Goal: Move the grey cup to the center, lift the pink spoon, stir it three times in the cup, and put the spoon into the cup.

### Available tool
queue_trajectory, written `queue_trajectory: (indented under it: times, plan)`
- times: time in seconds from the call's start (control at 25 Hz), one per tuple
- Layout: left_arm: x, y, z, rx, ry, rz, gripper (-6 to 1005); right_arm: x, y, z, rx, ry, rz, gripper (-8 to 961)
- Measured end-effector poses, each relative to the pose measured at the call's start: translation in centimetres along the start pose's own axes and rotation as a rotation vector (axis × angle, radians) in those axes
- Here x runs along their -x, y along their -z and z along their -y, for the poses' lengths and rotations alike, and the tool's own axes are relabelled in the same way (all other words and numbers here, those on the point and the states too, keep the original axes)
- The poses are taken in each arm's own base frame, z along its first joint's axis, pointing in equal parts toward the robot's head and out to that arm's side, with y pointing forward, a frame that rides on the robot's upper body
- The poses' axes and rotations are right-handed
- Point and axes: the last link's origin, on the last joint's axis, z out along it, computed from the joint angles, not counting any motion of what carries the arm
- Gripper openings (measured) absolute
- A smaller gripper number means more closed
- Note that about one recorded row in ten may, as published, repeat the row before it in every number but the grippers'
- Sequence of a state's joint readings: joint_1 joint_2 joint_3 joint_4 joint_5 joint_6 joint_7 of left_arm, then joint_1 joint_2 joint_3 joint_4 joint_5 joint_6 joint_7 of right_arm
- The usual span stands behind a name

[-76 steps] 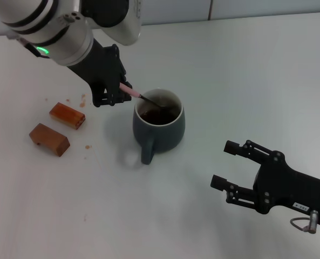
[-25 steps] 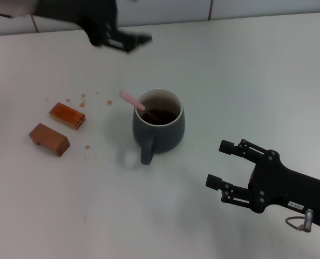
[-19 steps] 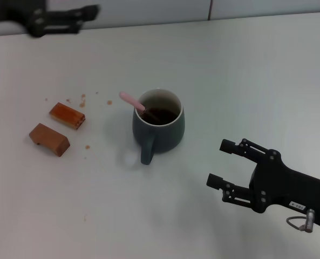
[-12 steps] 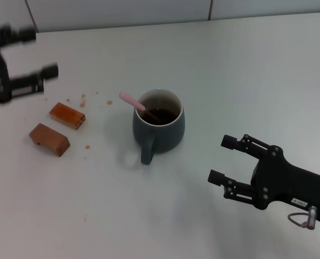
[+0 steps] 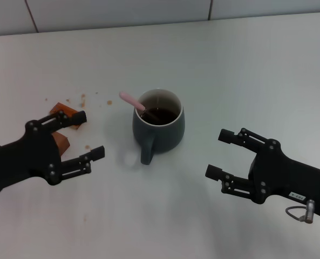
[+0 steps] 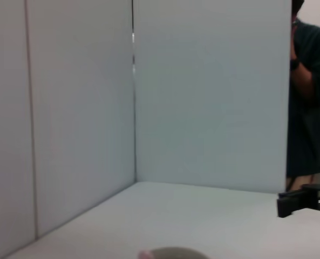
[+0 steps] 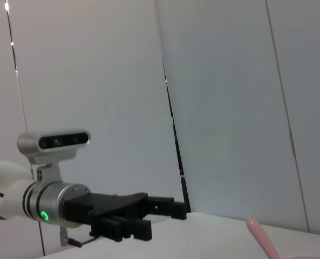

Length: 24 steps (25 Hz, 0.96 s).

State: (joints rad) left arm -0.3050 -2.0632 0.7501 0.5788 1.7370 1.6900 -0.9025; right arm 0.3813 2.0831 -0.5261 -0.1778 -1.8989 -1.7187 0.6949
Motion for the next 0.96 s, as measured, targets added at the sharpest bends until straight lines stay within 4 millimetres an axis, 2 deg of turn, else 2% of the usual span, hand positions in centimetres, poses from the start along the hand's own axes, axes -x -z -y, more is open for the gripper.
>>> queue_trajectory:
  times: [0.44, 0.96]
  plan:
    - [0.93, -0.59, -0.79, 0.003, -0.001, -0.013, 795, -0.01, 0.08, -0.13, -0.001, 0.015, 0.005, 813]
    - [0.94, -0.76, -0.93, 0.013, 0.002, -0.015, 795, -0.07, 0.05, -0.23, 0.003, 0.018, 0.004, 814]
